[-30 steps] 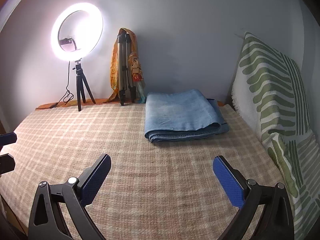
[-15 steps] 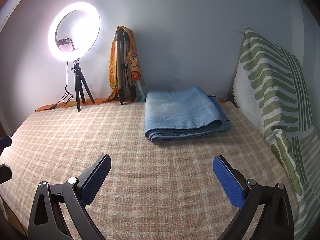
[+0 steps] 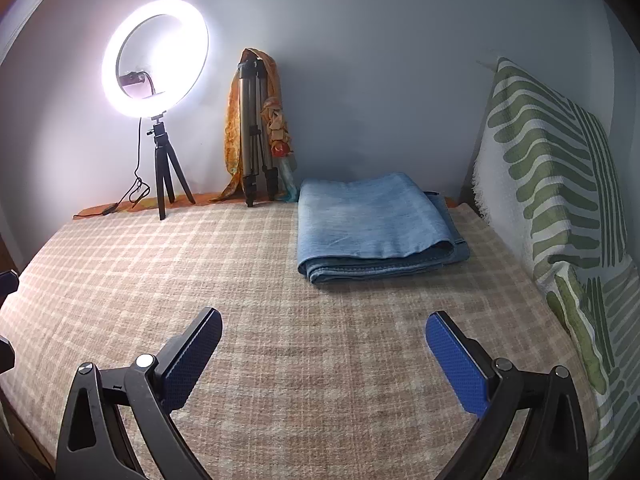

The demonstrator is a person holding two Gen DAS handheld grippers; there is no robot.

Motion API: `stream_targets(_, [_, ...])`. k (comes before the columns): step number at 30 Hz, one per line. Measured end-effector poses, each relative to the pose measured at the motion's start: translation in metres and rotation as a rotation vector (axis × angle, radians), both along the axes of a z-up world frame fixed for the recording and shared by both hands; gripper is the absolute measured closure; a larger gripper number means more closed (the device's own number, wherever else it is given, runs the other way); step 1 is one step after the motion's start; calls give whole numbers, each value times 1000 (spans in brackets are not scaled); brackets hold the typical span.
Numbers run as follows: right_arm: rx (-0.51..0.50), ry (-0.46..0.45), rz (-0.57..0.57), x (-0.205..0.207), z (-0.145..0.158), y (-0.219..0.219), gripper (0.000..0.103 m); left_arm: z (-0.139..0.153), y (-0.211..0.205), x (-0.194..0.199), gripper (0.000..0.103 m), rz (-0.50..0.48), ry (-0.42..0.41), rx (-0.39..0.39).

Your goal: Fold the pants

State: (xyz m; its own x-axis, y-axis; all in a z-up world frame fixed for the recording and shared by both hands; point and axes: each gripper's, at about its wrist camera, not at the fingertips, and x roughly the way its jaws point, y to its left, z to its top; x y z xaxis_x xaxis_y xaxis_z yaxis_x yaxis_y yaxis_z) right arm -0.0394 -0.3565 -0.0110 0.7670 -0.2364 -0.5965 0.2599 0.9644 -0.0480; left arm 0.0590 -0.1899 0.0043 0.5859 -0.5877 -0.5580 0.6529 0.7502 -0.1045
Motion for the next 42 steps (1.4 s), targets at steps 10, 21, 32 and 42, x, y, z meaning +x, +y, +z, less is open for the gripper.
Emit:
stream_targets(10, [1,1,3,1,0,1,0,-1,2,1,1,5,21,1])
stream_targets(21, [7,8,11,1,-3,4,0,-1,0,0,1,1,16,8])
stream_targets(32, [13,21,28,4,-6,6,0,-1,4,2,1,10,23,8])
stream_targets(42, [35,21,27,7,-8,3,0,-2,8,4,1,15,8,15])
